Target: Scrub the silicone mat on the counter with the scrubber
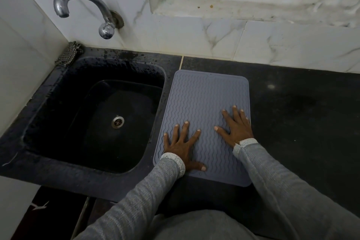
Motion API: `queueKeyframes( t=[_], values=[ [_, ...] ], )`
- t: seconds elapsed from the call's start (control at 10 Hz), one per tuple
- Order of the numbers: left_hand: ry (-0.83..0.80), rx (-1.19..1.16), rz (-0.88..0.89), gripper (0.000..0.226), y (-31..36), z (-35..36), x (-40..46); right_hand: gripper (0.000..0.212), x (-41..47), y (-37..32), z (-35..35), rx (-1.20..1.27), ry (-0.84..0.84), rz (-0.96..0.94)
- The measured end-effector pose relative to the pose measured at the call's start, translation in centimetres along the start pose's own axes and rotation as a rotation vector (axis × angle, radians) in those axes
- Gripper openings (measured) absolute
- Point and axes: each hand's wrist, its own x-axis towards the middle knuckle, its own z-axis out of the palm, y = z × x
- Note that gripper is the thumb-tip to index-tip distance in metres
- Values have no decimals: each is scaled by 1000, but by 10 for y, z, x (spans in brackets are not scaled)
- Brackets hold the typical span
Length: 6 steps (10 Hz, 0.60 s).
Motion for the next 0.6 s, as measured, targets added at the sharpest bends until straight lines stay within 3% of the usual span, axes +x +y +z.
queueKeyframes(
  t=[0.2,0.3,0.4,0.6],
  values=[
    [-21,-24,-10,118,2,1,-1,78,0,3,0,7,-35,0],
    [65,-91,-32,107,0,-7,4,77,1,1,-13,70,-22,1],
    [237,-102,-98,101,-7,-40,16,75,10,-3,-44,46,174,-21],
    [645,1,-82,102,-17,-195,44,76,48,-18,-190,0,562,-56]
  ],
)
